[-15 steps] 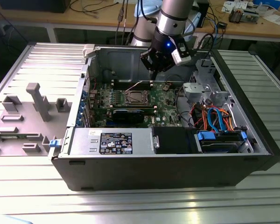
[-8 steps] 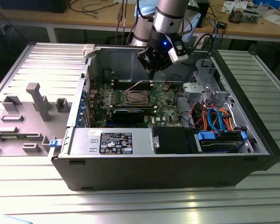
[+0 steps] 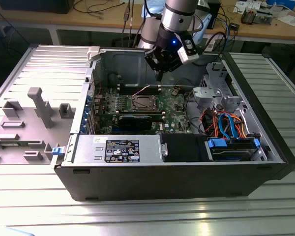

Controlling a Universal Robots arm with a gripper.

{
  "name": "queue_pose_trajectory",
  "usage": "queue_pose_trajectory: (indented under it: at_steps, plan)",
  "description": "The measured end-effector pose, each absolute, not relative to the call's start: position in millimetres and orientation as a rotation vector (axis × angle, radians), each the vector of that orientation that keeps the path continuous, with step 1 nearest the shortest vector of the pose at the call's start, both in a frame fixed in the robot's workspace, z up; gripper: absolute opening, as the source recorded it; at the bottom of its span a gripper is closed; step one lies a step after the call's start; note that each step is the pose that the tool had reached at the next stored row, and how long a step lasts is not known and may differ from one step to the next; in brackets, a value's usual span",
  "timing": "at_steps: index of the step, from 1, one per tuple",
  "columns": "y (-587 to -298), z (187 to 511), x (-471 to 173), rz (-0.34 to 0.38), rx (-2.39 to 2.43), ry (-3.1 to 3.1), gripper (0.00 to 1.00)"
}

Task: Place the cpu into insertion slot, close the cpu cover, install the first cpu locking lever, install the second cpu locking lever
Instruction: 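Install the first cpu locking lever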

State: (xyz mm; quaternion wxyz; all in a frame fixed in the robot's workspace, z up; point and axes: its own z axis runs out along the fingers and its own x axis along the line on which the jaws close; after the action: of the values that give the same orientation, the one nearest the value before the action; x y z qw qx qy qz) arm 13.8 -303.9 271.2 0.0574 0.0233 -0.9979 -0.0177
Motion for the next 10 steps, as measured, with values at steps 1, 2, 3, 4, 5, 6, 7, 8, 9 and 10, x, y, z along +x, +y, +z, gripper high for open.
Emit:
queue_pose_trajectory:
  at_steps: [1, 2, 3, 4, 5, 6, 7, 8, 9, 10]
  plan:
    - [-303.9, 271.2, 13.6, -0.054, 0.07, -3.025, 0.11]
    - [-303.9, 271.3, 13.0, -0.053, 0.07, -3.025, 0.11]
    - [-304.0, 271.4, 11.3, -0.053, 0.071, -3.025, 0.11]
    - [-303.9, 271.3, 9.4, -0.053, 0.071, -3.025, 0.11]
    - [-303.9, 271.3, 6.6, -0.053, 0.071, -3.026, 0.11]
    - [-303.9, 271.3, -11.2, -0.053, 0.071, -3.027, 0.11]
    - [-303.9, 271.3, -20.1, -0.053, 0.071, -3.028, 0.11]
    - [-303.9, 271.3, -29.7, -0.053, 0.071, -3.029, 0.11]
    - [-303.9, 271.3, -30.9, -0.053, 0.071, -3.029, 0.11]
    - [-303.9, 271.2, -32.0, -0.053, 0.071, -3.029, 0.11]
